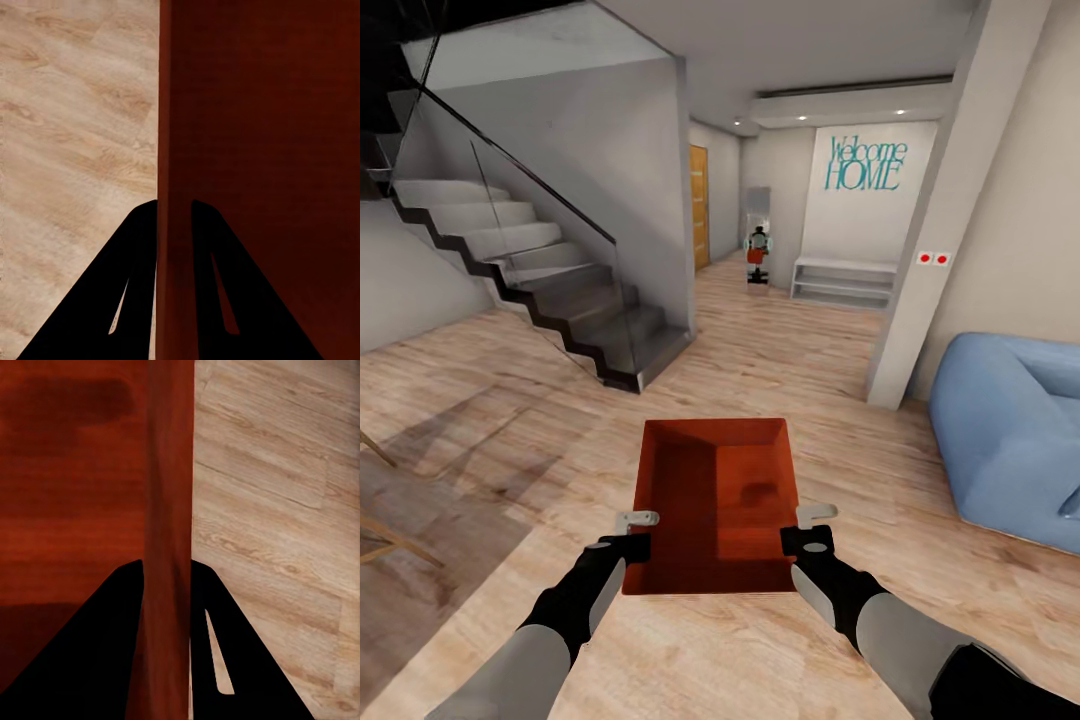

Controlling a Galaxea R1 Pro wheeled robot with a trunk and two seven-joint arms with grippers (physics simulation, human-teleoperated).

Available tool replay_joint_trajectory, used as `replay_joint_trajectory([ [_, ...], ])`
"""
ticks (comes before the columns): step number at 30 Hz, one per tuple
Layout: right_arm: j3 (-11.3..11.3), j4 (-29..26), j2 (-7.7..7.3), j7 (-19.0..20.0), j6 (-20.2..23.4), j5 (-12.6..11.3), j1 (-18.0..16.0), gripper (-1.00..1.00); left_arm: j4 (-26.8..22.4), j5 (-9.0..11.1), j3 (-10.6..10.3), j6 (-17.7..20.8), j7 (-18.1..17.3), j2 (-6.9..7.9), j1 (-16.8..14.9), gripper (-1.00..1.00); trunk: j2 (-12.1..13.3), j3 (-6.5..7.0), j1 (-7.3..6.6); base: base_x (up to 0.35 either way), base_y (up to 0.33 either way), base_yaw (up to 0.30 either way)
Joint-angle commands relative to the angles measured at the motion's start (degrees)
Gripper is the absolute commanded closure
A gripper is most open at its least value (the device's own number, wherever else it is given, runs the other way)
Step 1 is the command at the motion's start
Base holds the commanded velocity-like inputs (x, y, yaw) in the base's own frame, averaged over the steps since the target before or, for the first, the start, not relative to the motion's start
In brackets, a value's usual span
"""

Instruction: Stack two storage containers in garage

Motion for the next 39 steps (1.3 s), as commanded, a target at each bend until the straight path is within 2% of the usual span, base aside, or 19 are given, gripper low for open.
replay_joint_trajectory([
  [1,1.46,0.10,0.29,-0.66,0.36,-1.77,-0.02,1.00,-0.53,-0.31,-0.21,-2.85,0.58,-0.06,-0.06,1.00,-0.12,-0.13,0.07,0.314,0.120,0.000],
  [10,1.37,0.18,0.21,-0.68,0.43,-1.84,-0.02,1.00,-0.21,-0.35,-0.35,-2.85,0.37,-0.02,-0.06,1.00,-0.12,-0.13,0.07,0.314,0.120,-0.018],
  [23,1.38,0.19,0.29,-0.67,0.45,-1.91,-0.02,1.00,-0.18,-0.31,-0.34,-2.85,0.37,-0.08,-0.06,1.00,-0.12,-0.13,0.07,0.314,0.120,-0.207],
  [39,1.47,0.19,0.29,-0.66,0.45,-1.86,-0.02,1.00,-0.11,-0.30,-0.32,-2.85,0.37,-0.08,-0.06,1.00,-0.12,-0.13,0.07,0.314,0.120,-0.129],
])
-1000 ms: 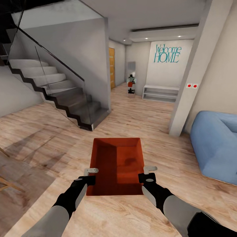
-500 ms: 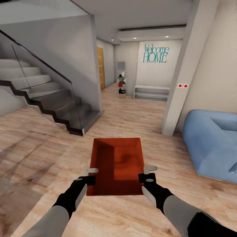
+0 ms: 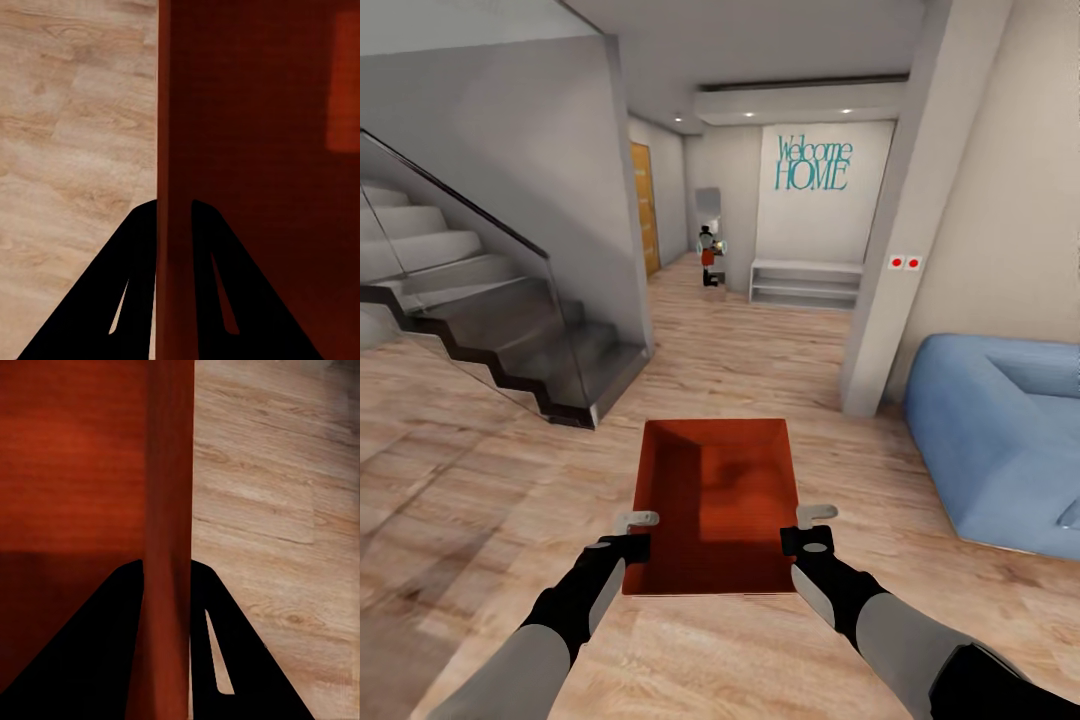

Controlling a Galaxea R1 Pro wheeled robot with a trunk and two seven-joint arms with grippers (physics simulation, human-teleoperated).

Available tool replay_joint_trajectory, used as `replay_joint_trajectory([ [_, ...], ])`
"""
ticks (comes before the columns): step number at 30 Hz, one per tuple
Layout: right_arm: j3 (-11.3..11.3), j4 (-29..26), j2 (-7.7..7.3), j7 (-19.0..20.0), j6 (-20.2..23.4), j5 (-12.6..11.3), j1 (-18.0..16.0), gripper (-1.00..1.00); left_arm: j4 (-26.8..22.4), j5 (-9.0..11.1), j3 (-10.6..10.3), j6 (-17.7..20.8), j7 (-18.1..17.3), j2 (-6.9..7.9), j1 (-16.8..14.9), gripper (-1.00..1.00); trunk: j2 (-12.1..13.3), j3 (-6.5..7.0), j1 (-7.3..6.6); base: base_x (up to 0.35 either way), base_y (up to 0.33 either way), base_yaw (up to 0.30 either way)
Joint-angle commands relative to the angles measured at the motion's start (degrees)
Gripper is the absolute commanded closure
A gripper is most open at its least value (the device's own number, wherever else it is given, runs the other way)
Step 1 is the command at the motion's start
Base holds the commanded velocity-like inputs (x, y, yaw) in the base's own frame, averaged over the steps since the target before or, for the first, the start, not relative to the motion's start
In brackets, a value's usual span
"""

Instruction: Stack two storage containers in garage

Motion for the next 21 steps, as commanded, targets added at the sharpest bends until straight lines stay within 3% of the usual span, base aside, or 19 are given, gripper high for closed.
replay_joint_trajectory([
  [1,1.53,0.12,0.25,-0.65,0.41,-1.87,-0.03,1.00,-0.19,0.02,-0.47,-2.90,0.60,-0.08,-0.05,1.00,-0.12,-0.12,0.07,0.314,0.120,-0.103],
  [21,1.45,0.12,0.02,-0.65,0.41,-1.87,-0.03,1.00,-0.17,0.02,-0.39,-2.90,0.60,-0.06,-0.05,1.00,-0.12,-0.12,0.07,0.314,0.120,-0.128],
])
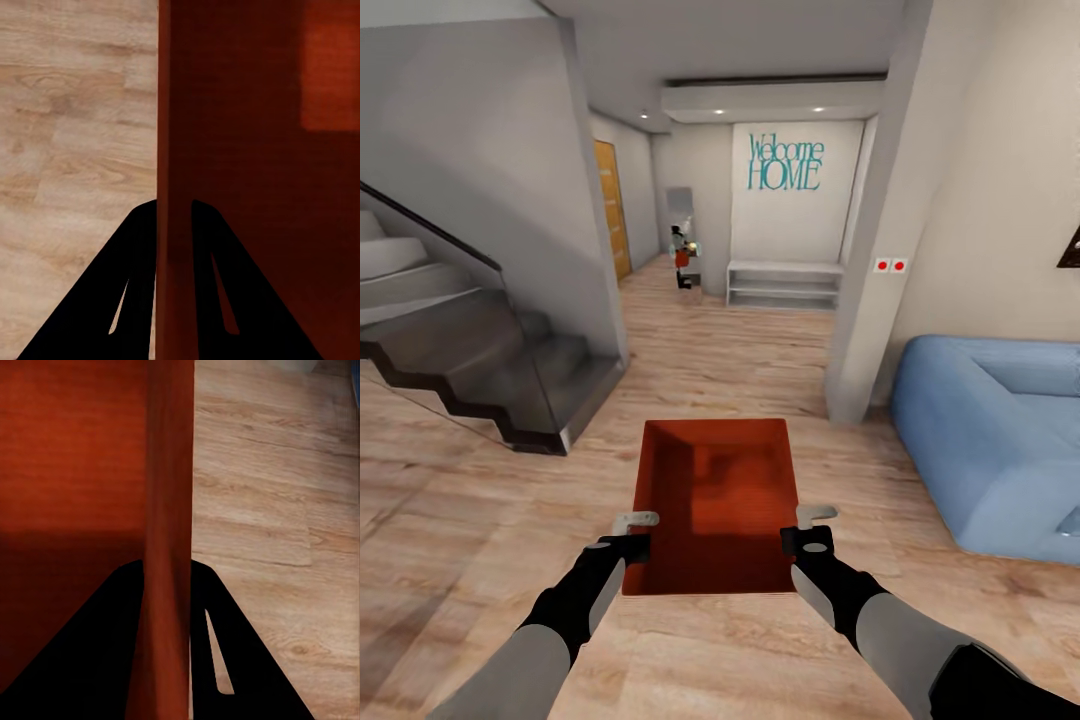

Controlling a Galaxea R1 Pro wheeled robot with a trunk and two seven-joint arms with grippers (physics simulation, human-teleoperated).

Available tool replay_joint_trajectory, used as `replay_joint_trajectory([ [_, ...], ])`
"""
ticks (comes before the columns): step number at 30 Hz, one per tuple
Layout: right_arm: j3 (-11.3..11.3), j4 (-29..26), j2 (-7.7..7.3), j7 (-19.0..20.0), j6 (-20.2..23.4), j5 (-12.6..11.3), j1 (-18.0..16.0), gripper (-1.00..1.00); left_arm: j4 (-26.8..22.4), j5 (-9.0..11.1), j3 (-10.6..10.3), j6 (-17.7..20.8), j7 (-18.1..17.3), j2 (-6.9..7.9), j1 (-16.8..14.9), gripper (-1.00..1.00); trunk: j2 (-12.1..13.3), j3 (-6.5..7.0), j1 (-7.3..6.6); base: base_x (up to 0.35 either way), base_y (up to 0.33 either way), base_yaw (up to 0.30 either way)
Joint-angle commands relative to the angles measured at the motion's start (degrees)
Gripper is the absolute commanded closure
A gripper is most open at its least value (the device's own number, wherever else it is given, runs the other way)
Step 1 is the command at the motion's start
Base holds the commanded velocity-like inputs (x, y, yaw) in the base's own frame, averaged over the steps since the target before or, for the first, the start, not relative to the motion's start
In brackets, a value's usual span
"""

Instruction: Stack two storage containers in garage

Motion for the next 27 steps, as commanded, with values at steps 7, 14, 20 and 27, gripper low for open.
replay_joint_trajectory([
  [7,1.43,0.11,-0.07,-0.65,0.38,-1.83,-0.04,1.00,-0.20,-0.04,-0.41,-2.89,0.60,-0.04,-0.05,1.00,-0.12,-0.12,0.07,0.314,0.120,-0.103],
  [14,1.43,0.11,-0.19,-0.65,0.35,-1.83,-0.04,1.00,-0.20,0.03,-0.41,-2.89,0.60,-0.07,-0.05,1.00,-0.12,-0.12,0.07,0.314,0.120,-0.007],
  [20,1.43,0.11,-0.19,-0.65,0.30,-1.83,-0.04,1.00,-0.17,0.08,-0.32,-2.89,0.60,-0.07,-0.05,1.00,-0.12,-0.12,0.07,0.314,0.120,0.000],
  [27,1.43,0.11,-0.19,-0.65,0.29,-1.83,-0.04,1.00,-0.17,0.05,-0.22,-2.89,0.60,-0.07,-0.05,1.00,-0.12,-0.12,0.07,0.314,0.120,0.000],
])
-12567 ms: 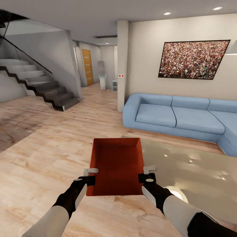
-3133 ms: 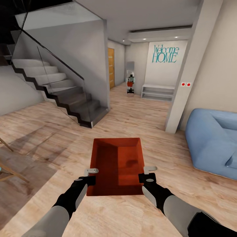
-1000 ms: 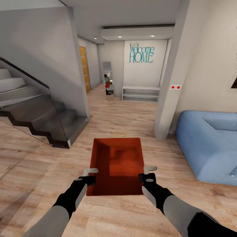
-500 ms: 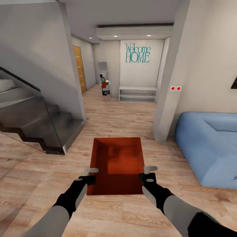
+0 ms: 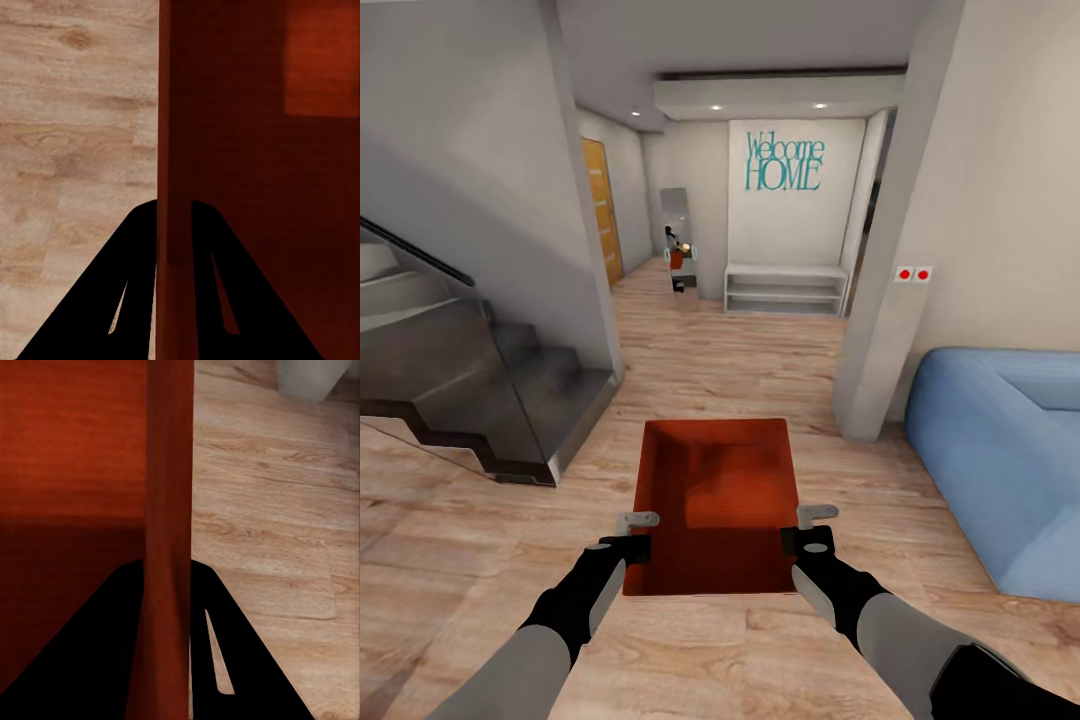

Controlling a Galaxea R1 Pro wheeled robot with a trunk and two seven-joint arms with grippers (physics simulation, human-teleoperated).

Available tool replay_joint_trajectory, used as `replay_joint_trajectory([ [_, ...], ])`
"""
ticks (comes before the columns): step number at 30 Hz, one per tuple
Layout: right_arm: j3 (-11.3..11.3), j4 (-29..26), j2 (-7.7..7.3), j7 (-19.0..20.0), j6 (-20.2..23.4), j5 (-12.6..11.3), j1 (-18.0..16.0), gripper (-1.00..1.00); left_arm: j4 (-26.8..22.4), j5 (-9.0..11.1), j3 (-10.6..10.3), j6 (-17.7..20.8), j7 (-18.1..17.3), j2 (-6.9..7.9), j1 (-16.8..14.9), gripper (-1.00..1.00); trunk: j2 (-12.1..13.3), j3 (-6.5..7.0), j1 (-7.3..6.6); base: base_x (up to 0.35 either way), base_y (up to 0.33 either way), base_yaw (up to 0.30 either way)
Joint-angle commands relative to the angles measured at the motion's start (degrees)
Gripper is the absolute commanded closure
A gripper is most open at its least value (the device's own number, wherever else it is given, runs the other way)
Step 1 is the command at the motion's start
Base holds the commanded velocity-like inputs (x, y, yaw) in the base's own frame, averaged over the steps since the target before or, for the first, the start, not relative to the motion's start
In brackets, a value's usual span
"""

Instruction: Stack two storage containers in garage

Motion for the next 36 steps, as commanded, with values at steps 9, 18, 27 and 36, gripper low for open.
replay_joint_trajectory([
  [9,1.09,0.22,-0.04,-0.71,0.39,-1.62,-0.04,1.00,-0.52,-0.13,-0.29,-2.41,0.63,-0.01,-0.06,1.00,-0.12,-0.13,0.07,0.314,0.120,0.000],
  [18,1.13,0.23,-0.04,-0.71,0.36,-1.62,-0.04,1.00,-0.55,-0.13,-0.29,-2.41,0.63,-0.01,-0.06,1.00,-0.12,-0.13,0.07,0.314,0.120,0.000],
  [27,1.09,0.25,-0.12,-0.71,0.36,-1.61,-0.04,1.00,-0.49,-0.13,-0.36,-2.41,0.63,-0.01,-0.06,1.00,-0.12,-0.13,0.07,0.314,0.120,-0.007],
  [36,1.09,0.41,-0.04,-0.71,0.36,-1.62,-0.04,1.00,-0.48,-0.13,-0.38,-2.41,0.63,-0.01,-0.06,1.00,-0.12,-0.13,0.07,0.314,0.120,-0.167],
])
